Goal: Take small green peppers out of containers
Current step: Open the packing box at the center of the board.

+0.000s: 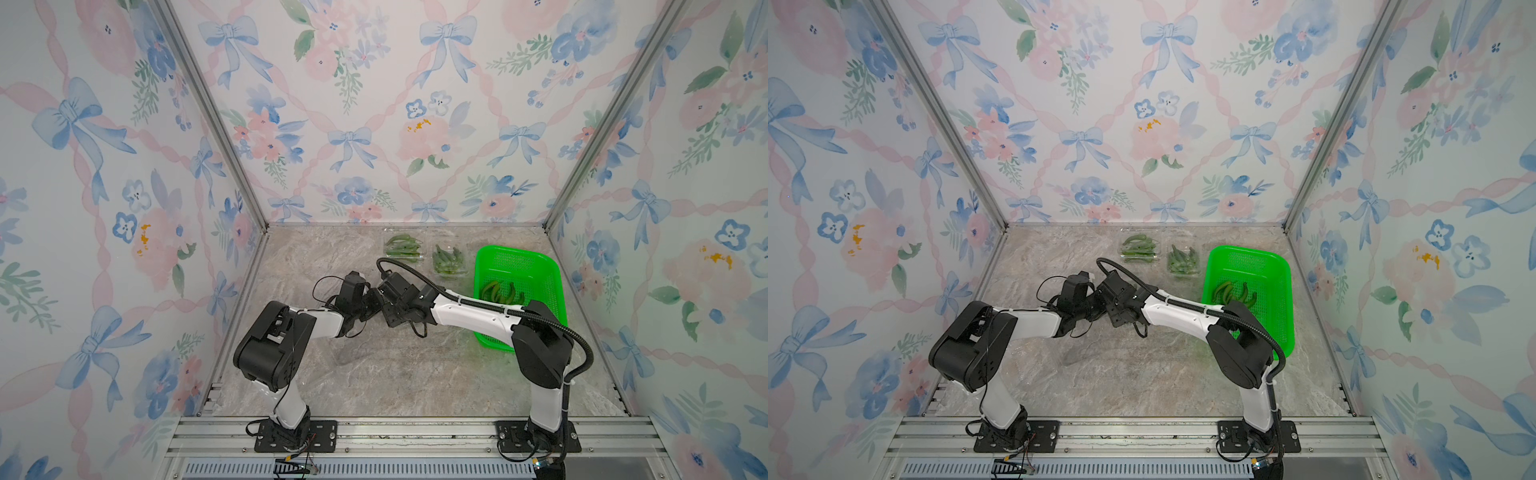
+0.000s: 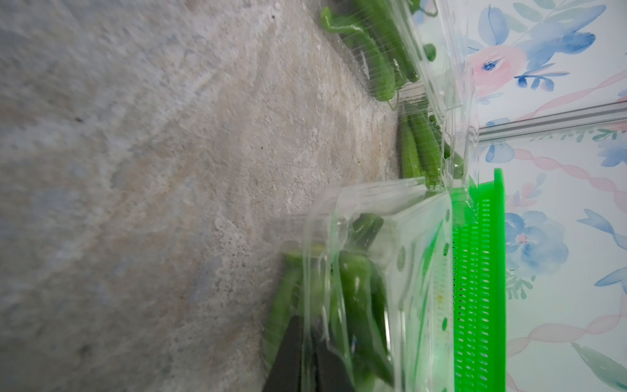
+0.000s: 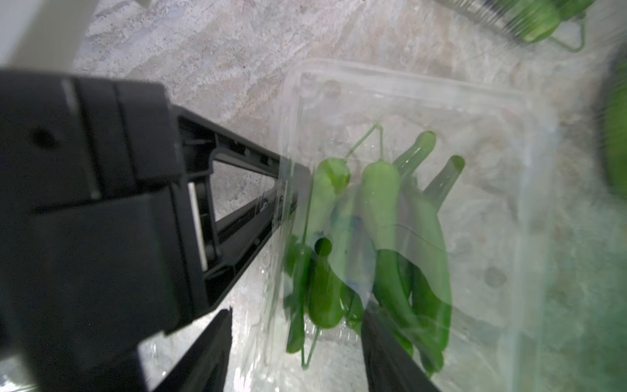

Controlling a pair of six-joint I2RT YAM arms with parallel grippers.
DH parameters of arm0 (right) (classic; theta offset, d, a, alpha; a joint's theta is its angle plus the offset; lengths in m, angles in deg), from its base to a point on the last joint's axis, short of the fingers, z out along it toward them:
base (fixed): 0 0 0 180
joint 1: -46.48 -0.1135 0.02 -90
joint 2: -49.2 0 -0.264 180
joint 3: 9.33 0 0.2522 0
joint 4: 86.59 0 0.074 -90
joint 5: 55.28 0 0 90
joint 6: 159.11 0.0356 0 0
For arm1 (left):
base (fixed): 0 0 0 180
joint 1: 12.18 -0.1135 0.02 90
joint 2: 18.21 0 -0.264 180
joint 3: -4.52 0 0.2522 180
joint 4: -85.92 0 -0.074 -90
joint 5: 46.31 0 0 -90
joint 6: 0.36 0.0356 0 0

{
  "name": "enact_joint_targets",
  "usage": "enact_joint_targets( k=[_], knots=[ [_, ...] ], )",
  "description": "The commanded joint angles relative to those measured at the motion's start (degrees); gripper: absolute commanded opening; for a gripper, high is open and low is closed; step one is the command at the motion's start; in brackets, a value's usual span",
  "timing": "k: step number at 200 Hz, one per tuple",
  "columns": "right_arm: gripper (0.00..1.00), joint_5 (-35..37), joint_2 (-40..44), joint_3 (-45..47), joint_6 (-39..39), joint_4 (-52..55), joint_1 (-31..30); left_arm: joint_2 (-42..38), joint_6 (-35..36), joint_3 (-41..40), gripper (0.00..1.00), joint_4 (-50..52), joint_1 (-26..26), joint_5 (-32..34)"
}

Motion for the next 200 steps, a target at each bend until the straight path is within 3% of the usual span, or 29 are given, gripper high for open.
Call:
enact_joint_targets(
  k=[1, 34, 128, 200],
  knots=[
    [0.55, 5.08, -2.28, -0.81, 1.23, 0.66, -0.56, 1.35, 0.93, 0.93, 0.12, 1.22, 0.29, -0.83],
    [0.50, 5.41, -3.42, -0.84, 1.23, 1.39, -0.60, 1.90, 0.93, 1.13, 0.12, 1.16, 0.35, -1.00],
    [0.49, 5.64, -5.92, -0.38, 2.43, 0.84, -1.31, 2.40, 0.84, 1.54, 0.12, 1.11, 0.33, -1.28],
    [0.33, 9.41, -7.90, -0.64, 3.12, 2.15, -1.48, 2.59, 1.02, 1.29, 0.11, 1.13, 0.30, -1.43]
  ],
)
